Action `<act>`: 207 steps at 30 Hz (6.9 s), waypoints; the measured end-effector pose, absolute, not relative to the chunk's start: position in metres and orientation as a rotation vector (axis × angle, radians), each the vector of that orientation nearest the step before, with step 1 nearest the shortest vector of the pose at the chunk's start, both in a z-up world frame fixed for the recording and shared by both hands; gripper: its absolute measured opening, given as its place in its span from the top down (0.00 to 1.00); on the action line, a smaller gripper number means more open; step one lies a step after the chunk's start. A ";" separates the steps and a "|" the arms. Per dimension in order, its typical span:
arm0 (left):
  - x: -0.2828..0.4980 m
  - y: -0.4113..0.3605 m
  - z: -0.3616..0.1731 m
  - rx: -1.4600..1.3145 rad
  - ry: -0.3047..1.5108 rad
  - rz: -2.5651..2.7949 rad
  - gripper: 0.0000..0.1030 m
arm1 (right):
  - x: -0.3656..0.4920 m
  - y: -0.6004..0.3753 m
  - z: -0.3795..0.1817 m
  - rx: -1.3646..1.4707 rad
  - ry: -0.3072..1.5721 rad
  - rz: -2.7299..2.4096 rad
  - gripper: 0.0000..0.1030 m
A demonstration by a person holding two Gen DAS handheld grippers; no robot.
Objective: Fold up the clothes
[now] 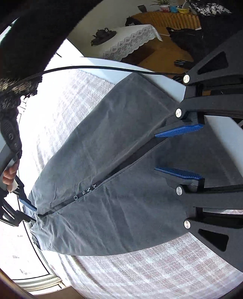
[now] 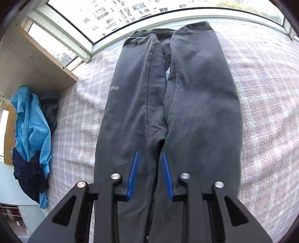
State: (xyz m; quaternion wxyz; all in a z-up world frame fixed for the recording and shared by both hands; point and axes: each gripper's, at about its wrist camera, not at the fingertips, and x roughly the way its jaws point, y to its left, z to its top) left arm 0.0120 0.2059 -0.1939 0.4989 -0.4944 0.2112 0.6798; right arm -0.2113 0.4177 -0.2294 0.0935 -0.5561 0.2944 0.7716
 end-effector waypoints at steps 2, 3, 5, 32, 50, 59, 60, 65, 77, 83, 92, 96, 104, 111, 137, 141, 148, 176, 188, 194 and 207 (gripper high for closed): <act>0.012 0.215 -0.199 -1.207 0.533 1.671 0.69 | -0.217 0.419 -0.236 -1.689 0.873 2.282 0.74; 0.013 0.218 -0.199 -1.201 0.544 1.683 0.68 | -0.220 0.419 -0.239 -1.703 0.872 2.283 0.74; 0.014 0.223 -0.199 -1.201 0.559 1.699 0.68 | -0.225 0.418 -0.244 -1.723 0.871 2.290 0.74; -0.023 0.205 -0.200 -1.347 0.246 1.670 0.96 | -0.259 0.405 -0.226 -1.740 0.548 2.446 0.91; -0.036 0.135 -0.162 -1.297 0.267 1.672 0.83 | -0.125 0.352 -0.191 -1.658 0.569 2.690 0.87; -0.028 0.142 -0.206 -1.245 0.433 1.564 0.82 | -0.023 0.247 -0.259 -1.895 0.490 2.671 0.87; -0.025 0.140 -0.207 -1.222 0.454 1.562 0.81 | -0.010 0.244 -0.260 -1.877 0.522 2.674 0.87; -0.018 0.131 -0.213 -1.215 0.527 1.528 0.81 | 0.050 0.226 -0.257 -1.856 0.443 2.636 0.86; -0.034 0.111 -0.224 -1.377 0.356 1.520 0.71 | 0.155 0.317 -0.248 -1.425 0.950 2.257 0.64; -0.027 0.127 -0.247 -1.437 0.370 1.490 0.71 | 0.143 0.306 -0.259 -1.494 0.855 2.270 0.64; -0.006 0.130 -0.242 -1.423 0.382 1.533 0.88 | 0.131 0.297 -0.259 -1.595 0.767 2.326 0.94; -0.011 0.128 -0.240 -1.420 0.287 1.511 0.93 | 0.136 0.313 -0.244 -1.494 1.012 2.362 0.95; -0.026 0.126 -0.197 -1.354 0.127 1.482 0.93 | 0.133 0.344 -0.196 -1.225 1.355 2.449 0.95; -0.083 0.142 -0.161 -1.295 0.009 1.542 0.93 | 0.090 0.403 -0.170 -1.128 1.466 2.478 0.95; -0.253 0.208 -0.185 -1.383 0.130 1.613 0.69 | -0.059 0.405 -0.194 -1.526 0.883 2.624 0.78; -0.219 0.212 -0.193 -1.332 0.277 1.473 0.69 | -0.091 0.353 -0.218 -1.738 0.747 2.679 0.78; -0.228 0.251 -0.224 -1.313 0.400 1.511 0.71 | -0.119 0.377 -0.233 -1.626 0.827 2.603 0.77; -0.223 0.270 -0.234 -1.307 0.503 1.457 0.72 | -0.184 0.344 -0.230 -2.520 -0.362 2.836 0.93; -0.231 0.270 -0.228 -1.284 0.553 1.556 0.71 | -0.166 0.407 -0.202 -2.293 -0.155 2.806 0.69; -0.233 0.261 -0.214 -1.217 0.625 1.597 0.70 | -0.134 0.432 -0.219 -2.317 -0.075 2.690 0.66; -0.231 0.269 -0.217 -1.080 0.830 1.501 0.65 | -0.101 0.482 -0.205 -2.057 0.287 2.725 0.65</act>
